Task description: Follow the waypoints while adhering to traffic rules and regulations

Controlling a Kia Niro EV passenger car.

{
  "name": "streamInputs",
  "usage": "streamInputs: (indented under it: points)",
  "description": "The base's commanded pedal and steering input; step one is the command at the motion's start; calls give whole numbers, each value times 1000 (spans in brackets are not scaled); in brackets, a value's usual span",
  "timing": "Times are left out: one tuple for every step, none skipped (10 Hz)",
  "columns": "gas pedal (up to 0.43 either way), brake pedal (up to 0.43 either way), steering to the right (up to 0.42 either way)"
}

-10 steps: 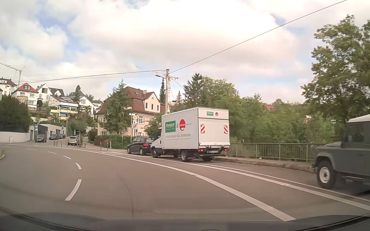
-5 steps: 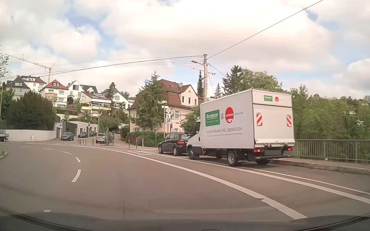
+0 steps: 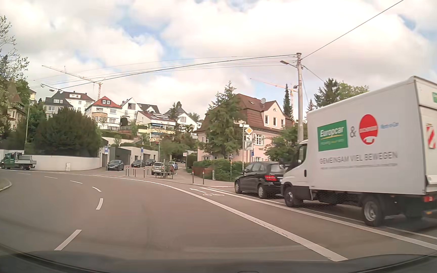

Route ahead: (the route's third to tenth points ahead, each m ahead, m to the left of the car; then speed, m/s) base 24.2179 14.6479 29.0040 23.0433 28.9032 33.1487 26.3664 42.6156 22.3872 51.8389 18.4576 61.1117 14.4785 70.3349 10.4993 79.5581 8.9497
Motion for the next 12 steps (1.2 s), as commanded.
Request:
streamInputs:
  points:
    - [87, 0, -148]
    - [87, 0, -142]
    - [87, 0, -137]
    - [98, 0, -133]
    - [98, 0, -128]
    - [98, 0, -124]
    - [98, 0, -123]
    - [98, 0, -123]
    - [98, 0, -123]
    - [98, 0, -122]
    - [98, 0, -122]
    - [98, 0, -123]
